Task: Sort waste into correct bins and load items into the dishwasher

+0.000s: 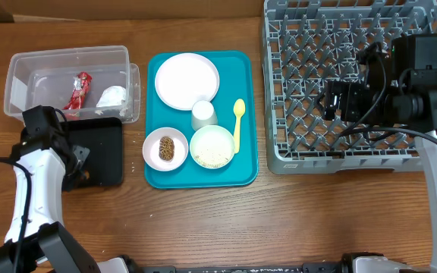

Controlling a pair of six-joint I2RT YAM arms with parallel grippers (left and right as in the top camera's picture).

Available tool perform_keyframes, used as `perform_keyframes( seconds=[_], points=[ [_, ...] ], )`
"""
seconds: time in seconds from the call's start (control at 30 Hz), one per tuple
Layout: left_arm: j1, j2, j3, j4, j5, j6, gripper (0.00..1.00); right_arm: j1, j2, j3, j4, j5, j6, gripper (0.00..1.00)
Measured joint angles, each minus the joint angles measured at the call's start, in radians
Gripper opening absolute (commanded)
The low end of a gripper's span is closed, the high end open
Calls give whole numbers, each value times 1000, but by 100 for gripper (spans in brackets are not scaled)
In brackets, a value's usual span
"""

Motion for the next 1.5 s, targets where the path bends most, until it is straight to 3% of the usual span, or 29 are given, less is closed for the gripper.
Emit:
perform_keyframes(
  seconds=[0.13, 0.2, 0.33, 0.5, 0.7, 0.9, 1.1, 1.27, 1.5],
  points=[
    [0, 7, -50, 108, -3, -64, 30, 0, 0, 0, -6, 0, 0, 100],
    [0, 20, -78, 136, -10, -90, 42, 0, 0, 0, -8, 0, 1, 100],
    [0, 56, -119, 187, -37, -130, 76, 0, 0, 0, -16, 0, 1, 100],
    [0, 61, -117, 250, -51, -112, 86, 0, 0, 0, -23, 0, 1, 100],
    [0, 64, 44, 136, -3, 89, 88, 0, 0, 0, -24, 0, 1, 100],
    [-58, 63, 336, 19, 222, 417, 88, 0, 0, 0, -22, 0, 1, 100],
    [-288, 63, 413, -10, 388, 669, 91, 0, 0, 0, -21, 0, 1, 100],
    [-545, 84, 414, -27, 341, 747, 92, 0, 0, 0, -21, 0, 0, 100],
    [-789, 238, 417, -145, 275, 828, 77, 0, 0, 0, -21, 0, 0, 100]
  ],
)
